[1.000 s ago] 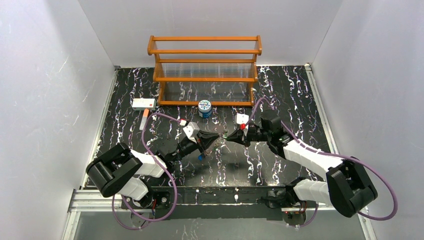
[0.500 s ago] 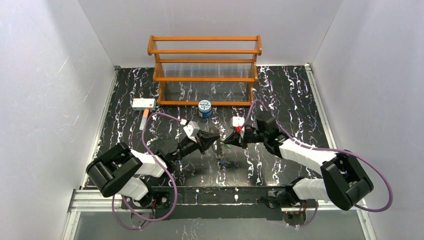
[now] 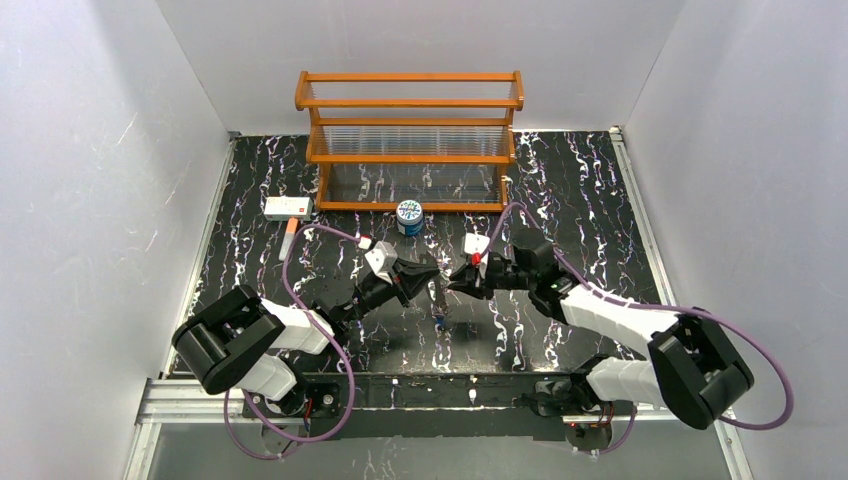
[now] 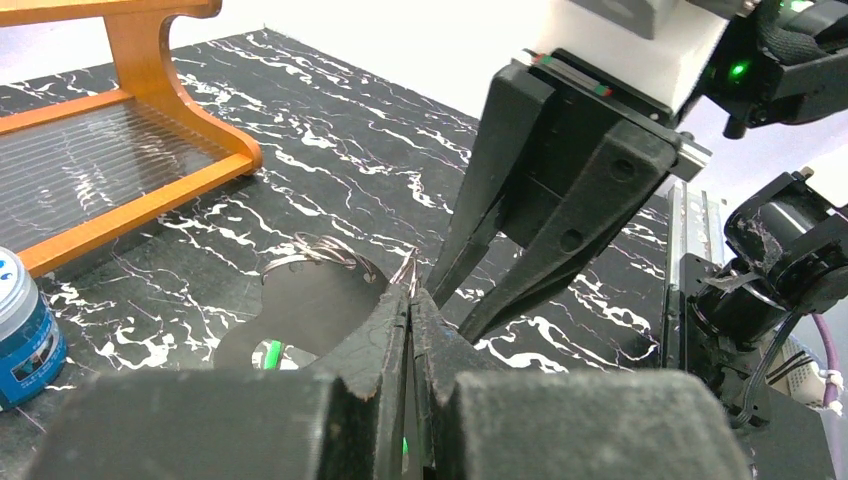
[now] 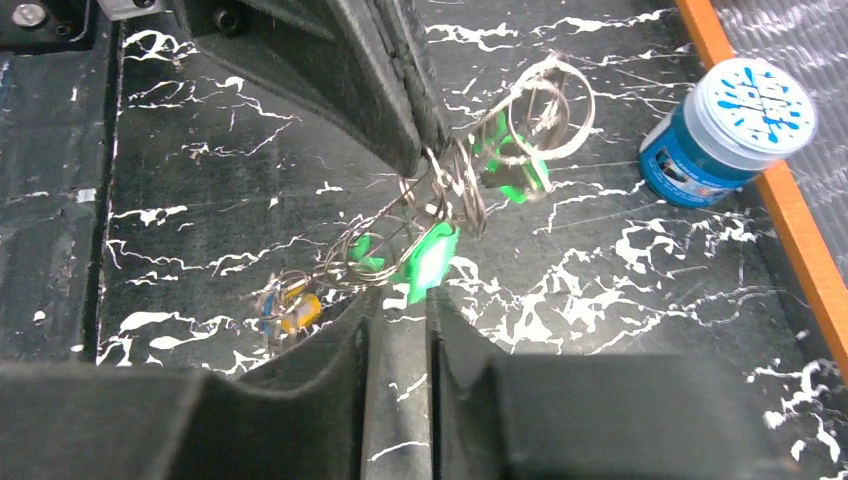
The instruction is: Put the keys on the keyring
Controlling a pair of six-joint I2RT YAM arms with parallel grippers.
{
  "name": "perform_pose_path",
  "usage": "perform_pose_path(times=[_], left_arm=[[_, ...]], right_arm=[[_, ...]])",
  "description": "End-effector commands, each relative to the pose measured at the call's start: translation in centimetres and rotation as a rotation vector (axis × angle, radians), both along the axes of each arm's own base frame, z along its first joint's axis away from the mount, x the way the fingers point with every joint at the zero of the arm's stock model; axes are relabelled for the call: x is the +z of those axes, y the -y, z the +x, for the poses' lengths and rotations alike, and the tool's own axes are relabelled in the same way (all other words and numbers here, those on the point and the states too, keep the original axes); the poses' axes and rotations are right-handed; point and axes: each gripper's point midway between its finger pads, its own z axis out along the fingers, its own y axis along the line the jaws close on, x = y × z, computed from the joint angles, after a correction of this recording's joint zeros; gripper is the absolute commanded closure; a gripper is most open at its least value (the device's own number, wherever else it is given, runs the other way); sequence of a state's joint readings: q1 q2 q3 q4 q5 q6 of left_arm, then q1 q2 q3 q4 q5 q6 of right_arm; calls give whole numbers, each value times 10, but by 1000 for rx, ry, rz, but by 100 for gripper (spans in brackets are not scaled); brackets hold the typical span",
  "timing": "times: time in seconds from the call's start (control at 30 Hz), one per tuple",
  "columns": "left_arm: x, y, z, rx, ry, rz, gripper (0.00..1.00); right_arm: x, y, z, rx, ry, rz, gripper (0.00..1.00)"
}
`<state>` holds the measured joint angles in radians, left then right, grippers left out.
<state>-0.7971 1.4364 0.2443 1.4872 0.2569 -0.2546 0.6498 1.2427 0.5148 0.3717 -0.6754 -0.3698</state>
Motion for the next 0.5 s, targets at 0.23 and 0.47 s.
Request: perform_pose_path(times=[0.23, 0.47], left_arm=[[89, -11, -7, 9, 244, -247, 100], [89, -11, -7, 9, 244, -247, 100]], right_arm=[[34, 1, 2, -67, 53, 119, 61], [61, -9, 5, -60, 45, 213, 58]])
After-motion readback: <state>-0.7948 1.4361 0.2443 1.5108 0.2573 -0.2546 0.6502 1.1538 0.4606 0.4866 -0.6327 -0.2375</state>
